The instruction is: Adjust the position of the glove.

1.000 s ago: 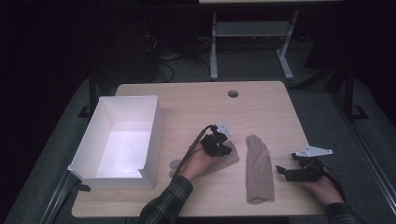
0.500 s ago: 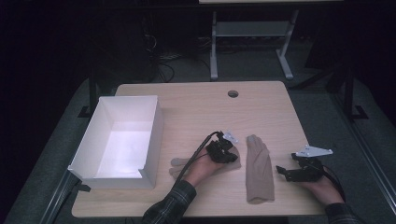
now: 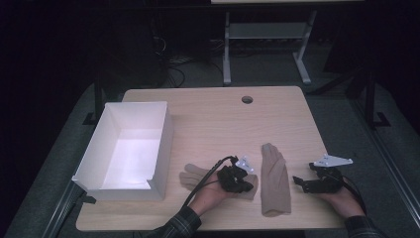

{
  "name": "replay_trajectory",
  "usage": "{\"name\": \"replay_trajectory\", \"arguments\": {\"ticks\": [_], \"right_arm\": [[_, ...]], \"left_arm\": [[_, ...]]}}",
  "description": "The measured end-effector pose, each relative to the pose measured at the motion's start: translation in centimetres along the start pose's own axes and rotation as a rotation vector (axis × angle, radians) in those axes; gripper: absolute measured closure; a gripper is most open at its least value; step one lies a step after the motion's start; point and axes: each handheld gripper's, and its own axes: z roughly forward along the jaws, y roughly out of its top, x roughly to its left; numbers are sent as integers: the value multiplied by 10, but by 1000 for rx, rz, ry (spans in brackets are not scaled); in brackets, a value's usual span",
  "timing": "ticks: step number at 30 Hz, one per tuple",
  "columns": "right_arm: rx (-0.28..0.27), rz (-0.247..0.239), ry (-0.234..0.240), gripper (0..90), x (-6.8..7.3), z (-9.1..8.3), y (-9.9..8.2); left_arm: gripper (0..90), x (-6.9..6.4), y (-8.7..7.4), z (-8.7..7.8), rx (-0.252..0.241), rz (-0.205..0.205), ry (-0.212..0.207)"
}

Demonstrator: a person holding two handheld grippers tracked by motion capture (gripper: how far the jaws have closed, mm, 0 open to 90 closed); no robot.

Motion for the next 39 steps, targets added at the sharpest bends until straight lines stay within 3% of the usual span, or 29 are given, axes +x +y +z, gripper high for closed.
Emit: {"name": "replay_trajectory", "arguments": {"ticks": [3,7,9,10,13,16,19,20,21,28,33,36,39], "right_arm": [[0,0,0,146,0,0,0],[0,0,0,146,0,0,0],[0,1,-1,146,0,0,0],[0,1,-1,146,0,0,0],[0,1,-1,145,0,0,0],[0,0,-1,146,0,0,0],[0,0,-1,146,0,0,0],[0,0,-1,146,0,0,0],[-1,-1,-1,145,0,0,0],[-1,-2,-1,146,0,0,0],[-1,-1,-1,145,0,0,0],[-1,-3,0,146,0,0,0],[0,-3,1,146,0,0,0]], "left_arm": [[898,-12,-9,-6,4,13,-19],[898,-12,-13,-16,-27,4,-21],[898,-4,-15,-32,-77,-22,24],[898,-4,-15,-32,-77,-22,24],[898,11,-22,-56,-100,-63,107],[898,23,-31,-70,-104,-94,168],[898,39,-46,-83,-110,-178,250],[898,39,-46,-83,-110,-178,250],[898,45,-50,-86,-105,-212,278],[898,48,-56,-88,-62,-244,338],[898,47,-59,-86,-38,-257,345],[898,47,-61,-78,17,-260,355],[898,49,-62,-75,21,-263,360]]}}
